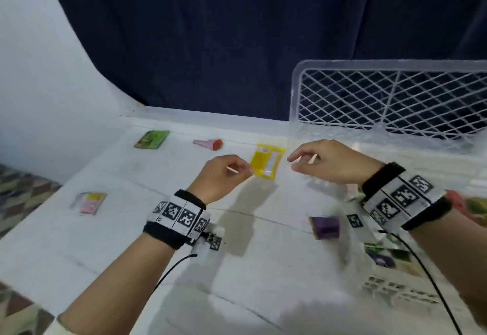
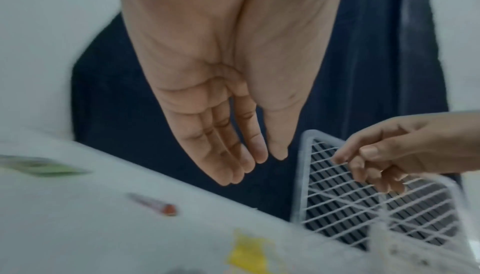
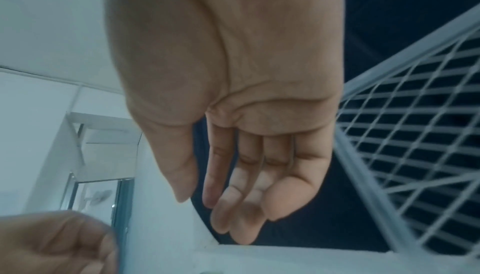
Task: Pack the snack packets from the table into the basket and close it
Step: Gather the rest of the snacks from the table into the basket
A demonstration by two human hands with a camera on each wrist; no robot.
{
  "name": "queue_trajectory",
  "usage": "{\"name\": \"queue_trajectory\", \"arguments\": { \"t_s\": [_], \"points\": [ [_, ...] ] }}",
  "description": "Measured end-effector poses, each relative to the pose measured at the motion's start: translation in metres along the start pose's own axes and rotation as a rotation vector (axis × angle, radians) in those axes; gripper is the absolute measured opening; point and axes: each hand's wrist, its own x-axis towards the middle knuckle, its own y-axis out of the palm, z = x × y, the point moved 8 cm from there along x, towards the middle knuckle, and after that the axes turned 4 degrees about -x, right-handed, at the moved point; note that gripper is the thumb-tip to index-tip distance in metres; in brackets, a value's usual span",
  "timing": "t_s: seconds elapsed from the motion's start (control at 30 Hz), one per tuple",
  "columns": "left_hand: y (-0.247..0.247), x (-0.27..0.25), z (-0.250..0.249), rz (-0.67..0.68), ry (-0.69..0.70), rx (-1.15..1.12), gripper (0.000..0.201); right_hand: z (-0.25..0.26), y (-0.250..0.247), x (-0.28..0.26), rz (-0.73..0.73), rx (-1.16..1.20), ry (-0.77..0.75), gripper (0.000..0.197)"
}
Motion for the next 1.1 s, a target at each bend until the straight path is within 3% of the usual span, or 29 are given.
{"name": "queue_trajectory", "arguments": {
  "t_s": [0.27,0.5,0.73,0.9,0.97,1.1],
  "points": [
    [-0.191,-0.055,0.199,-0.075,-0.333,0.290,0.009,0.112,0.131,0.173,0.092,0.006,-0.039,0.017],
    [-0.304,-0.035,0.304,0.069,-0.498,0.558,0.039,0.172,0.237,0.325,0.227,-0.058,0.079,0.030],
    [-0.330,-0.011,0.361,0.227,-0.467,0.543,0.067,0.197,0.292,0.435,0.216,-0.089,0.328,0.038],
    [-0.326,-0.003,0.379,0.288,-0.436,0.588,0.060,0.188,0.301,0.479,0.078,-0.046,0.484,0.057],
    [-0.329,0.000,0.385,0.268,-0.450,0.588,0.056,0.185,0.305,0.486,0.055,-0.053,0.512,0.051],
    [-0.331,0.008,0.386,0.251,-0.462,0.596,0.050,0.179,0.307,0.488,-0.011,0.046,0.517,0.019]
  ]
}}
